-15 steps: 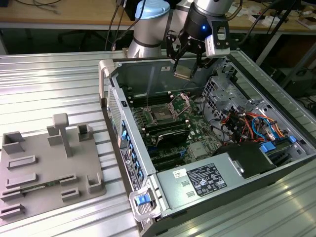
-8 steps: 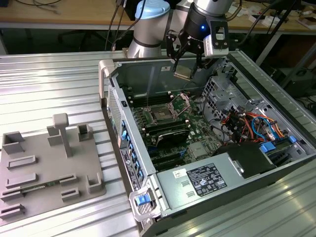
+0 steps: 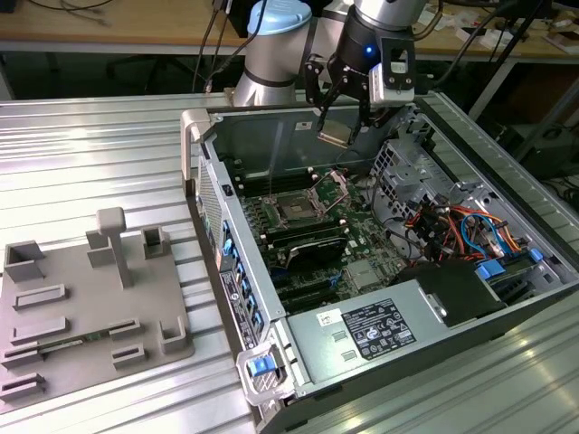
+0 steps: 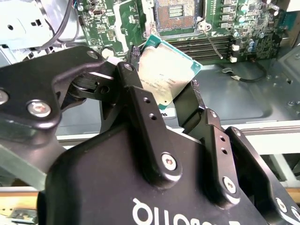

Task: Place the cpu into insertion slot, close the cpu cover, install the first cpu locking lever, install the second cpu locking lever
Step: 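Place the cpu into insertion slot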

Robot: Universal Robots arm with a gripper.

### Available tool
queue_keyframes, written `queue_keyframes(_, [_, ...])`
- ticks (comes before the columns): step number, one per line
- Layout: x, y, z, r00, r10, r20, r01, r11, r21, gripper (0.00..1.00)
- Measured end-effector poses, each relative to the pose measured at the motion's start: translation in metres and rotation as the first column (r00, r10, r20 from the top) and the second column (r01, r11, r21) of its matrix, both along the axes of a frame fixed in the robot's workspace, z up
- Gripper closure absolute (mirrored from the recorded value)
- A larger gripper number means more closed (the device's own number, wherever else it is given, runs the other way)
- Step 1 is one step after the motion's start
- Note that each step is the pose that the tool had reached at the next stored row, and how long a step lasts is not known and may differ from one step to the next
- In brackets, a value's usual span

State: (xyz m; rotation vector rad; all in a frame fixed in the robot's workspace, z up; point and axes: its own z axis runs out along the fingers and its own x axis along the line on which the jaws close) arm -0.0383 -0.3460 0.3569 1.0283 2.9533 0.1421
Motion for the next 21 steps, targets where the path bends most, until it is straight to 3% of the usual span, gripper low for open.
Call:
queue_keyframes(11, [-0.0008, 0.0, -0.0007, 0.9962, -0.087, 0.0, 0.087, 0.9962, 0.0001, 0.45])
queue_keyframes(21, [-0.0018, 0.0, -0.0012, 0.9895, -0.145, 0.0, 0.145, 0.9895, 0.0001, 0.45])
